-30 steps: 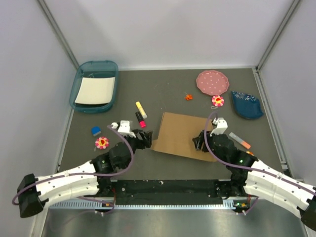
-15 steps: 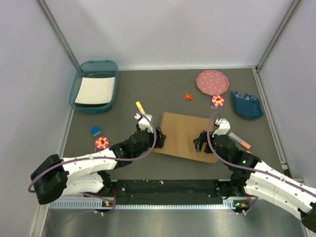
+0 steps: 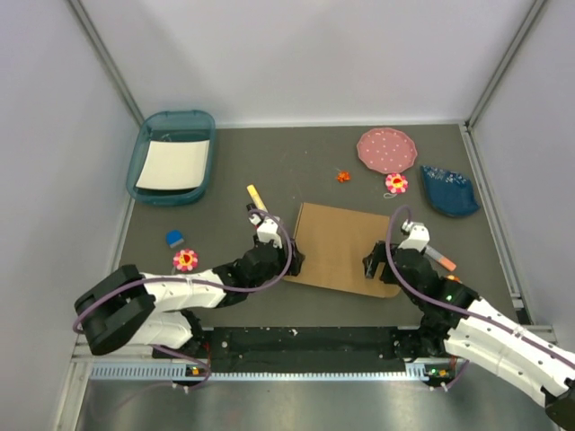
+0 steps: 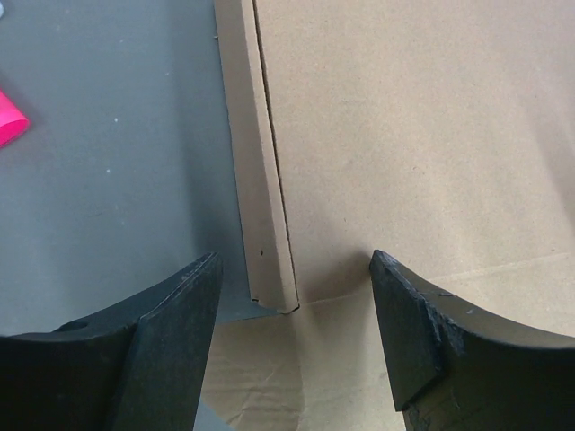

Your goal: Fold the paper box

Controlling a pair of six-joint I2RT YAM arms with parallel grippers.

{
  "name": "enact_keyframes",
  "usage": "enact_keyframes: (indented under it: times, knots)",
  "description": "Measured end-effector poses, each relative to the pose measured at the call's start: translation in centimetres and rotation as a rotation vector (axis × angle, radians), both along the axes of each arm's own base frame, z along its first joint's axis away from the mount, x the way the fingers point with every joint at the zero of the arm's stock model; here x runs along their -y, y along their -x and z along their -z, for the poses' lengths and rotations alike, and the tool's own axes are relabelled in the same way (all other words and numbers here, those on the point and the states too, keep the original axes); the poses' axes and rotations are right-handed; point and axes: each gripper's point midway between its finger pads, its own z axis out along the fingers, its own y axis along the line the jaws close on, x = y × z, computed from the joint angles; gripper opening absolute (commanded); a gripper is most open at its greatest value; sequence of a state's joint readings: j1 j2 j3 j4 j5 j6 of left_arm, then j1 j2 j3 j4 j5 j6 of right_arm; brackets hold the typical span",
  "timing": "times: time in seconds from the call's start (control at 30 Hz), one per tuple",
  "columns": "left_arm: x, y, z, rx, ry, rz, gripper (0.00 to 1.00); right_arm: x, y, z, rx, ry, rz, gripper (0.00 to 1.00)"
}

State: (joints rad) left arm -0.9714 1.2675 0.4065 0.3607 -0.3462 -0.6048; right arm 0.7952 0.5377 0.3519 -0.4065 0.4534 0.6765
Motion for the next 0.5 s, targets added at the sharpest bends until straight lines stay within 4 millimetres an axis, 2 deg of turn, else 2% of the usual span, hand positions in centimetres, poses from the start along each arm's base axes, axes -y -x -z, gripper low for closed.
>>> enact_keyframes:
  times: [0.07, 0.13, 0.27, 0.4, 0.5]
  knots:
    - [0.5, -0.2, 0.2, -0.001, 0.026, -0.006, 0.71, 0.5, 0.7, 2.1, -0.050, 0.021, 0.007, 0.83]
    - [0.9, -0.4, 0.3, -0.001, 0.044, -0.012, 0.71, 0.8, 1.1, 3.2, -0.079, 0.030, 0.016, 0.84]
    - [1.2, -0.7, 0.4, -0.001, 0.082, -0.027, 0.73, 0.7, 1.0, 3.4, -0.094, 0.008, 0.040, 0.83]
    - [1.1, -1.0, 0.4, -0.007, 0.101, -0.027, 0.64, 0.4, 0.6, 3.9, -0.124, -0.034, 0.062, 0.76]
    - [1.3, -1.1, 0.3, -0.011, 0.113, -0.020, 0.62, 0.3, 0.0, 4.0, -0.122, -0.079, 0.094, 0.77]
